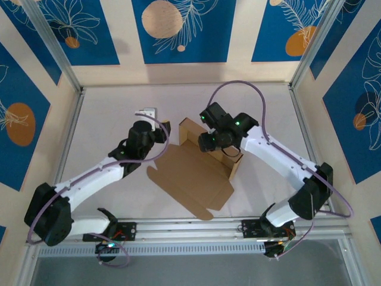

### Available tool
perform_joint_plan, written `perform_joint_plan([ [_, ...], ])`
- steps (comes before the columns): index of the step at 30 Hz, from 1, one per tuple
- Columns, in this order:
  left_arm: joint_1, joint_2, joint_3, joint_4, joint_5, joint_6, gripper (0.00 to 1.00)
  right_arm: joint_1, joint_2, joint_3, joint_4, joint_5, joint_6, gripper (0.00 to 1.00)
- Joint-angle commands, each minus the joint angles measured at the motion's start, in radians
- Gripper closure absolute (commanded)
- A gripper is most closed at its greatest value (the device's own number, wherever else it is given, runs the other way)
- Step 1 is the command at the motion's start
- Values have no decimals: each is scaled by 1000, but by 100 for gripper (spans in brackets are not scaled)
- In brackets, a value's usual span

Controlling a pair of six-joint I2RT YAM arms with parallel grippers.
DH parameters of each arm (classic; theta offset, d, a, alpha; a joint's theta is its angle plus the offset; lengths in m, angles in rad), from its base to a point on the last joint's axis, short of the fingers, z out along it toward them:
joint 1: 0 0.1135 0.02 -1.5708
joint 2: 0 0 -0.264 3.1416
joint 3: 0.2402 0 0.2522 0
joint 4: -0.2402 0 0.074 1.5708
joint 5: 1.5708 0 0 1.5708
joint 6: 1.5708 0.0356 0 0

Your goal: Fold the paper box

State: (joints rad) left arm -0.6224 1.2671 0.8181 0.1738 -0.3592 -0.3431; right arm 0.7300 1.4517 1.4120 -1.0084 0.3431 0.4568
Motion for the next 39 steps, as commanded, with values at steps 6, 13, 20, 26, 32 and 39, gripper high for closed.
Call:
perform_joint_plan([
  [6, 9, -46, -38, -45, 35, -135, 36, -27, -93, -67, -82, 0, 5, 48],
  [13, 10, -193, -118, -101, 16, -177, 36, 40, 76, 83, -167, 200, -100, 39],
  [20, 9, -293, -141, -154, 18, -156, 36, -16, 175, 84, -96, 242, -129, 42],
  [26, 9, -361, -174, -150, 15, -169, 36, -181, 272, 118, -41, 225, -120, 46],
  [32, 9, -410, -168, -189, 16, -171, 36, -467, 343, 115, 60, -156, -40, 51],
  [39, 9, -481, -123, -270, -8, -163, 36, -448, 357, -28, 123, -268, 114, 47],
])
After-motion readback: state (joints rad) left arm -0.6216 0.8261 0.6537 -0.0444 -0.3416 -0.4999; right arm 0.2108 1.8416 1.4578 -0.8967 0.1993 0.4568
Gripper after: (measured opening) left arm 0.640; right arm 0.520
